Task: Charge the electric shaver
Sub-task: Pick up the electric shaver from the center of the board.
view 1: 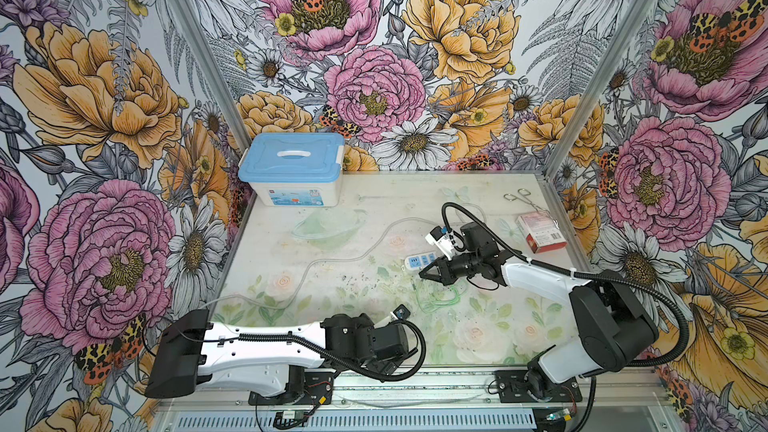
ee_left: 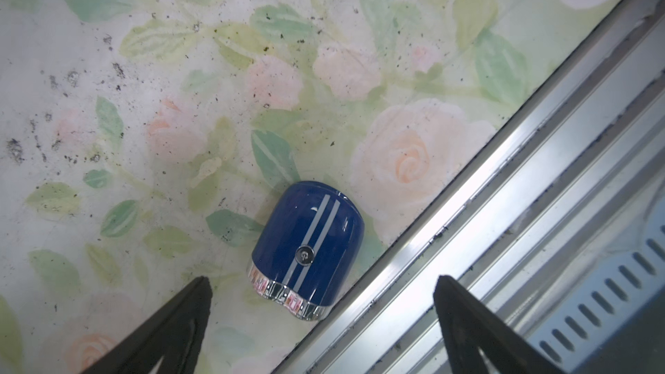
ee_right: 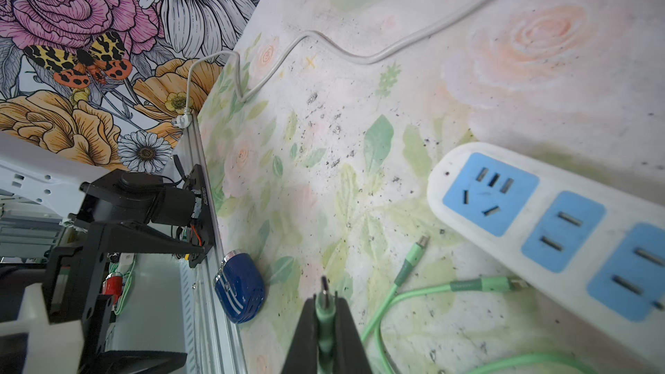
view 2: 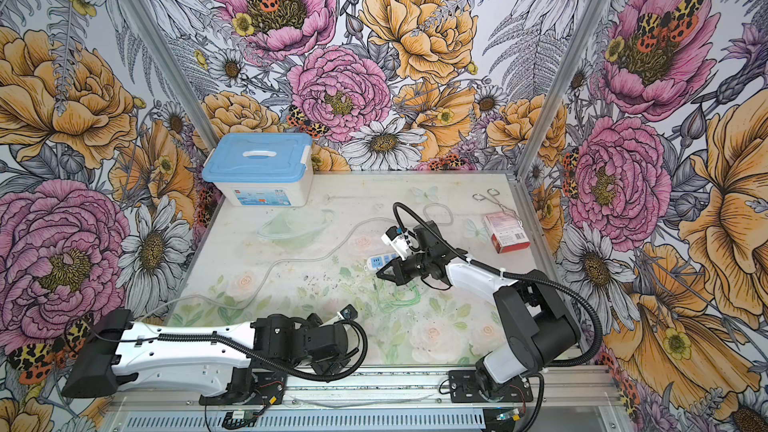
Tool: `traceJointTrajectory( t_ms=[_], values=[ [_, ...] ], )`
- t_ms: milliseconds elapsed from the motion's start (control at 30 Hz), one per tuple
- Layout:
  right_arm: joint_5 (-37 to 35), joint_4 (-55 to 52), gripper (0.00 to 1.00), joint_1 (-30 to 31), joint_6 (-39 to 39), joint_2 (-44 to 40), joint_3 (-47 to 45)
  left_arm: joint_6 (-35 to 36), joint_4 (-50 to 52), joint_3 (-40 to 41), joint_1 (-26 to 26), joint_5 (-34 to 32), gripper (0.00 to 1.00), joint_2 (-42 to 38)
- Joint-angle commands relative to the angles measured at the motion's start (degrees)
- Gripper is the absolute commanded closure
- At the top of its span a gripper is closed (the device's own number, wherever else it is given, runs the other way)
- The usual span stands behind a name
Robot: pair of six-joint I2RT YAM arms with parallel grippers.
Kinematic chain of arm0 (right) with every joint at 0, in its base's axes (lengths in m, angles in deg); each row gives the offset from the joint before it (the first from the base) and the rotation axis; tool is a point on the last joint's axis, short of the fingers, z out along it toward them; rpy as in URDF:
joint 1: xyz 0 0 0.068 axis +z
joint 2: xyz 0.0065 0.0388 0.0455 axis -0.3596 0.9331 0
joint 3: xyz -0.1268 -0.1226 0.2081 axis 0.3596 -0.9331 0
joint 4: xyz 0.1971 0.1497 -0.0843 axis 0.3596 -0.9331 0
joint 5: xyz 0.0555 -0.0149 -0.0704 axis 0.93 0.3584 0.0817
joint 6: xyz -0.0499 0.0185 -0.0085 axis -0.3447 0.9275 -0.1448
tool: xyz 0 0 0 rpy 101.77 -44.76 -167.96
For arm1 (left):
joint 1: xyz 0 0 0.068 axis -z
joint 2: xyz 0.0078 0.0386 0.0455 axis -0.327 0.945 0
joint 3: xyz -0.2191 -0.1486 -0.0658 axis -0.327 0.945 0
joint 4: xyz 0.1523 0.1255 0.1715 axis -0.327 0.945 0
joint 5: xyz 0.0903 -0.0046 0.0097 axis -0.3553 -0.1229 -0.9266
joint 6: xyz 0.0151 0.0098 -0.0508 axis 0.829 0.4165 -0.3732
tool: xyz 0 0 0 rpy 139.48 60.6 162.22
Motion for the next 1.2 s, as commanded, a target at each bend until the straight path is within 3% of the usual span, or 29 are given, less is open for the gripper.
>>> traceJointTrajectory(
  t_ms=[0, 433, 633, 833, 1000, 1067, 1167],
  values=[
    [-1.6, 0.21, 1.0, 0.59, 0.81, -2.25, -0.67, -1.41, -4.21, 1.42, -0.64, -0.85, 0.01, 0.28],
    [-2.71, 0.16, 1.0, 1.12, 1.16, -3.42, -1.67, -0.9, -4.16, 0.24, -3.09, 5.15, 0.01, 10.04],
    [-2.89, 0.28, 1.0, 1.12, 1.11, -3.18, -2.11, -1.43, -3.6, 0.22, -4.54, 4.9, 0.06, 11.23],
    [-3.41, 0.45, 1.0, 1.06, 1.1, -3.09, -2.21, -0.4, -4.45, 0.04, -7.18, 8.22, 0.2, 13.61],
    [-4.44, 0.47, 1.0, 1.03, 1.29, -3.16, -2.39, 0.59, -5.34, -0.39, -8.95, 10.18, 0.49, 14.99],
    [-4.6, 0.46, 1.0, 0.95, 1.23, -3.18, -2.24, 1.1, -5.64, -0.8, -9.86, 10.47, 0.57, 14.92],
    [-5.12, 0.44, 1.0, 0.78, 1.26, -3.18, -2.19, 3.03, -6.47, -1.9, -11.07, 10.4, 0.57, 15.25]
  ],
)
